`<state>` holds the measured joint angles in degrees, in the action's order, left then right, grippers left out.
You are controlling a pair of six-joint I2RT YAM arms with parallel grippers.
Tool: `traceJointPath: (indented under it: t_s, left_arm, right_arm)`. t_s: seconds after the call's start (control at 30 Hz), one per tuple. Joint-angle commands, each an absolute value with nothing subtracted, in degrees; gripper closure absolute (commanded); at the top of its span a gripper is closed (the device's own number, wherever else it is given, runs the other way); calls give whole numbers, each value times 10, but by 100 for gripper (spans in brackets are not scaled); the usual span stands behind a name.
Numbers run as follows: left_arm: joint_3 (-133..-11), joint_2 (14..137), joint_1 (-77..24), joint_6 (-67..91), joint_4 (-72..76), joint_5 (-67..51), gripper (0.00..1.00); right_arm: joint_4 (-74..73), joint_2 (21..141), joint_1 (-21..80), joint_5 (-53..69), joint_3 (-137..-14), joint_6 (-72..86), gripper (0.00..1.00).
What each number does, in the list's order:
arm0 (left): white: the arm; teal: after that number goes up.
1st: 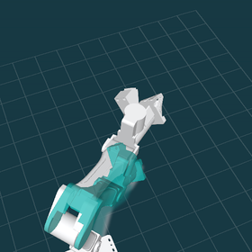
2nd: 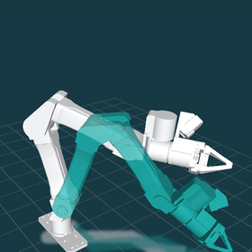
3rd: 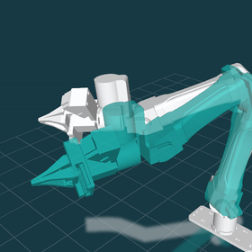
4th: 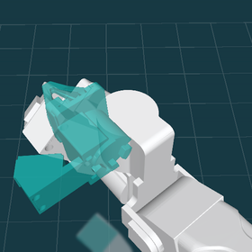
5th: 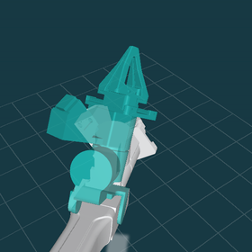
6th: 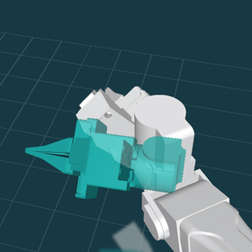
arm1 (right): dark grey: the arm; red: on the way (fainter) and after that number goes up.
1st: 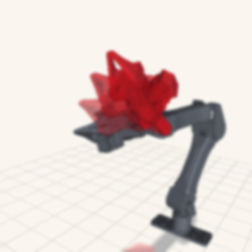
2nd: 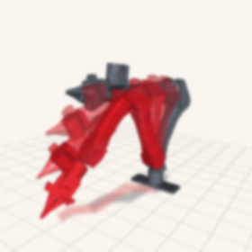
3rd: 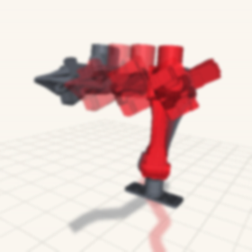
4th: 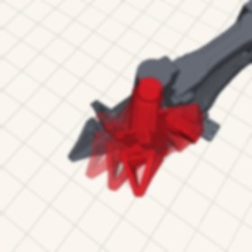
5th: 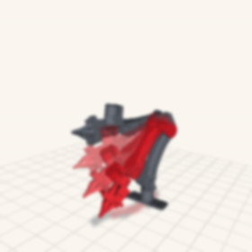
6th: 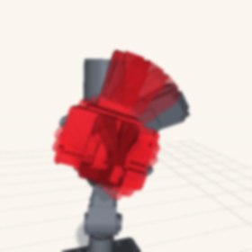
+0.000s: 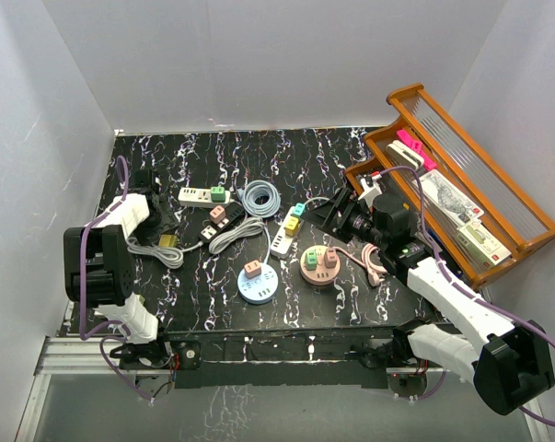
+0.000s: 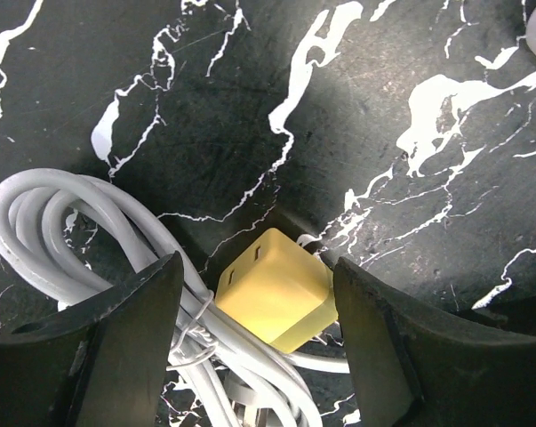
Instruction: Insert the plug
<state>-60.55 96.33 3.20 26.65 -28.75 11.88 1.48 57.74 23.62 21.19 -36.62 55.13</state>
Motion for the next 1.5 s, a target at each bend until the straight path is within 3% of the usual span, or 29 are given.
traceJointPath:
  t_s: [0.0, 0.33, 0.47, 0.8, 1.1, 1.47]
  left_arm:
    - [-619, 962, 35, 250, -287, 65, 34]
    - [-642, 894, 34, 262, -313, 158, 38]
    - [-617, 872, 34, 259, -272, 125, 34]
    - [-611, 962, 34, 269, -292, 93, 35]
    - [-535, 904, 34, 313, -262, 59, 30]
    - [-518, 901, 24, 329, -247, 54, 35]
  right_arm:
    - [51, 573, 230, 226, -360, 560, 21]
    - [65, 579, 223, 237, -355, 568, 21]
    - [78, 589, 222, 244, -353, 577, 21]
    - [70, 579, 218, 251, -349, 567, 21]
    - [76, 585, 213, 256, -354, 564, 21]
    - [67, 581, 210, 256, -354, 564, 21]
